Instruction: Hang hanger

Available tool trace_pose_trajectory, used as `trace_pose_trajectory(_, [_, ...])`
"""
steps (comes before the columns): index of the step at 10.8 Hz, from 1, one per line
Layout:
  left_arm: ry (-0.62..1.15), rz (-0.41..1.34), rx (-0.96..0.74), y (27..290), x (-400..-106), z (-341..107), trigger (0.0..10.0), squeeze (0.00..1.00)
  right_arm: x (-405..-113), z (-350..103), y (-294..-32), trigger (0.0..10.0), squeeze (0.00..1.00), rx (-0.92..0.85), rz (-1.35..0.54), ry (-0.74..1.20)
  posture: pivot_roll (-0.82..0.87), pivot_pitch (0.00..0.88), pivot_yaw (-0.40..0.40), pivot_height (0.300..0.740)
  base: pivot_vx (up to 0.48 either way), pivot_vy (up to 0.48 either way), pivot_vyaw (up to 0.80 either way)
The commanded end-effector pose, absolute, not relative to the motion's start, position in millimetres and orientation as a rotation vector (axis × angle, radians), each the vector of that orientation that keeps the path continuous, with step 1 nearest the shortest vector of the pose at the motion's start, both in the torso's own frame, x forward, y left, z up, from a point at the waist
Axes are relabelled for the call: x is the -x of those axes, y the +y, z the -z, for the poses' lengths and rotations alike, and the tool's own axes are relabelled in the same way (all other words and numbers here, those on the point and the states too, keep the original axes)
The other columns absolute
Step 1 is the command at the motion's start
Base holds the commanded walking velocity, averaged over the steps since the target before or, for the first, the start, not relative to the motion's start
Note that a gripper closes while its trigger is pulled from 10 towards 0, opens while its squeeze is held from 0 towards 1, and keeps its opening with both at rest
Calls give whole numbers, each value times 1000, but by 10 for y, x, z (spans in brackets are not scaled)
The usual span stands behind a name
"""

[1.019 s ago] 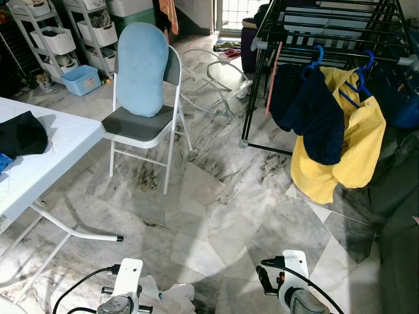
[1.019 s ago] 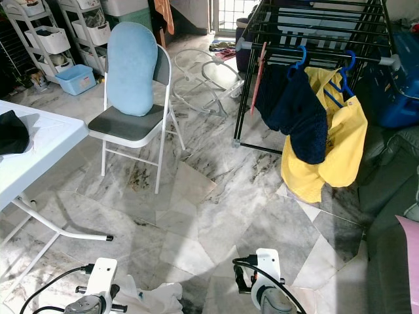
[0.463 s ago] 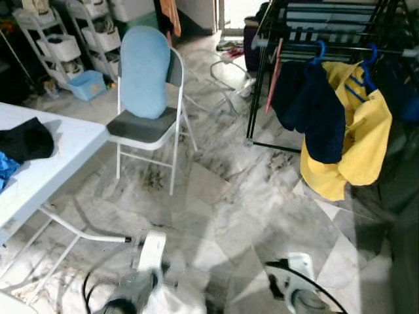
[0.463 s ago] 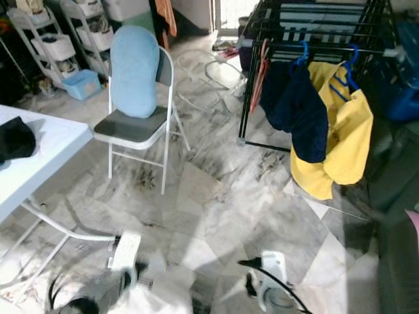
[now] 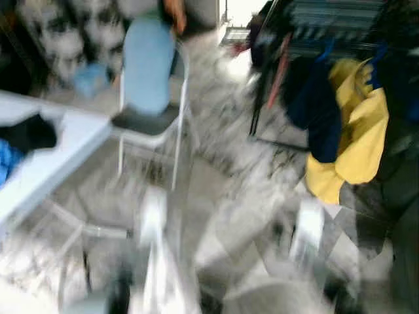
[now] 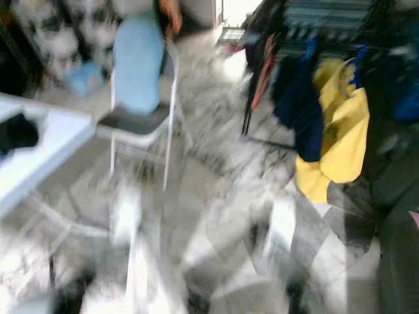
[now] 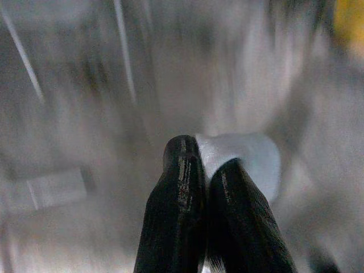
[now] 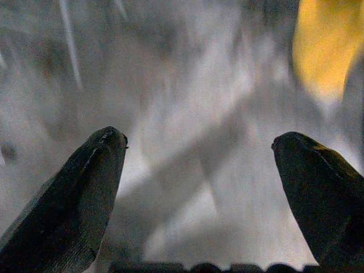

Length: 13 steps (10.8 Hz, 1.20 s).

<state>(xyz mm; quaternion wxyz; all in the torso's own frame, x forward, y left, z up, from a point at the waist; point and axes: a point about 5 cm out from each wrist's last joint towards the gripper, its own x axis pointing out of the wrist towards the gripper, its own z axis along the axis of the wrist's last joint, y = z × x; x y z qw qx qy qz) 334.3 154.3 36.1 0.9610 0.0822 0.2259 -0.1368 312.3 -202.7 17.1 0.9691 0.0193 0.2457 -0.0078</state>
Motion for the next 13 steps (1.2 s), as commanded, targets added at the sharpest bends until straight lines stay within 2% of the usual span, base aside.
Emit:
trace_pose_trajectory(1, [263, 302, -173, 1553, -3635, -838, 10000, 0, -3220, -286, -1953, 10000, 0, -42, -67, 446, -160, 21, 45, 740, 0, 0, 0])
trace_pose_trajectory(3, [131, 385, -276, 1556, -3770, -1168, 10000, 0, -3409, -577, -1945, 10000, 0, 44, -159, 331, -144, 38, 40, 740, 0, 0, 0])
trace_pose_trajectory(4, [102, 392, -266, 1557, -3755, -1178, 10000, 0, -3420, -619, -1926, 10000, 0, 51, -162, 293, -144, 49, 48, 740, 0, 0, 0])
trace_pose_trajectory(5, [47, 404, -240, 1508, -3688, -1144, 10000, 0, -3359, -627, -1876, 10000, 0, 54, -157, 209, -142, 59, 56, 740, 0, 0, 0])
trace_pose_trajectory(7, [-58, 499, -262, 1346, -3507, -1074, 10000, 0, -3127, -520, -1803, 10000, 0, 18, -207, 185, -148, 84, 74, 740, 0, 0, 0])
trace_pose_trajectory(9, [-40, 410, -191, 1362, -3419, -936, 10000, 0, -2930, -397, -1715, 10000, 0, 14, -206, 190, -155, 100, 72, 740, 0, 0, 0])
trace_pose_trajectory(11, [-122, 313, -144, 1385, -3304, -992, 10000, 0, -2760, -357, -1715, 10000, 0, -71, -60, 158, -145, 108, 74, 740, 0, 0, 0])
trace_pose_trajectory(13, [-131, 366, -110, 1292, -3227, -972, 10000, 0, -2690, -473, -1686, 10000, 0, -44, -29, 77, -150, 113, 78, 740, 0, 0, 0])
